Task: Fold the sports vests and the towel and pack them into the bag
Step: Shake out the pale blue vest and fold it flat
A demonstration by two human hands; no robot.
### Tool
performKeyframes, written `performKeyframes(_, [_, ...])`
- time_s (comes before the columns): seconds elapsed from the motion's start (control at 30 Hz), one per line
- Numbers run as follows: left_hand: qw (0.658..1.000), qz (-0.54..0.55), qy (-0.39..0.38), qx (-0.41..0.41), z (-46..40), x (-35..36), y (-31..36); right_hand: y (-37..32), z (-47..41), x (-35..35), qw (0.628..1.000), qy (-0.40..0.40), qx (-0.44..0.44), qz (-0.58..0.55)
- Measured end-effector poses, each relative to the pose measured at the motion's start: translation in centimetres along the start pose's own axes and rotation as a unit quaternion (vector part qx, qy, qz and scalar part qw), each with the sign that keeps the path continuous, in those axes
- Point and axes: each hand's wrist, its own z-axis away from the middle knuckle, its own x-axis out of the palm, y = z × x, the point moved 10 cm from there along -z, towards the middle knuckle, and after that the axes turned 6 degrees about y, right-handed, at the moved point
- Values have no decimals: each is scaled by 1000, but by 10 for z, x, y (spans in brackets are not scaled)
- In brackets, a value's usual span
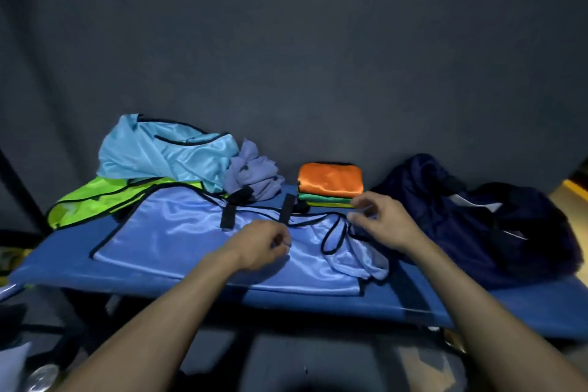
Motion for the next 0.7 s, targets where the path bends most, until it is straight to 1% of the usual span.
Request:
performKeyframes(0.1, [997, 74, 2, -35, -14, 19, 19, 38, 27, 10, 995, -80, 57, 23])
performKeyframes(0.17, [994, 81, -11, -77, -23, 35, 25, 55, 35, 21, 991, -94, 97, 4])
performKeyframes(0.23, [994, 48, -5, -99, -31, 44, 30, 65, 36, 28, 989, -83, 120, -4])
performKeyframes(0.27, [995, 28, 3, -96, -35, 46, 34, 65, 35, 31, 991, -74, 108, 3])
performKeyframes(0.33, [998, 5, 17, -67, -42, 49, 47, 61, 30, 36, 997, -60, 54, 17])
performKeyframes(0.4, [999, -7, 7, -54, -47, 57, 56, 55, 27, 35, 999, -47, 11, 14])
performKeyframes(0.47, [996, -53, -19, -66, -52, 68, 56, 57, 21, 33, 998, -56, 4, 6])
performKeyframes(0.5, [995, -66, -27, -77, -54, 72, 54, 60, 19, 33, 997, -74, 15, -3])
performKeyframes(0.53, [994, -51, -34, -93, -57, 75, 50, 63, 17, 32, 995, -95, 27, -15])
performKeyframes(0.57, [994, -3, -40, -104, -60, 77, 48, 65, 14, 30, 993, -113, 37, -20])
performKeyframes(0.6, [990, 72, -45, -109, -63, 77, 50, 66, 11, 25, 992, -120, 41, -24])
performKeyframes(0.63, [981, 157, -42, -106, -66, 73, 56, 68, 6, 17, 992, -113, 43, -27])
performKeyframes(0.7, [948, 301, -16, -105, -73, 58, 71, 71, -5, -3, 994, -65, 51, -65])
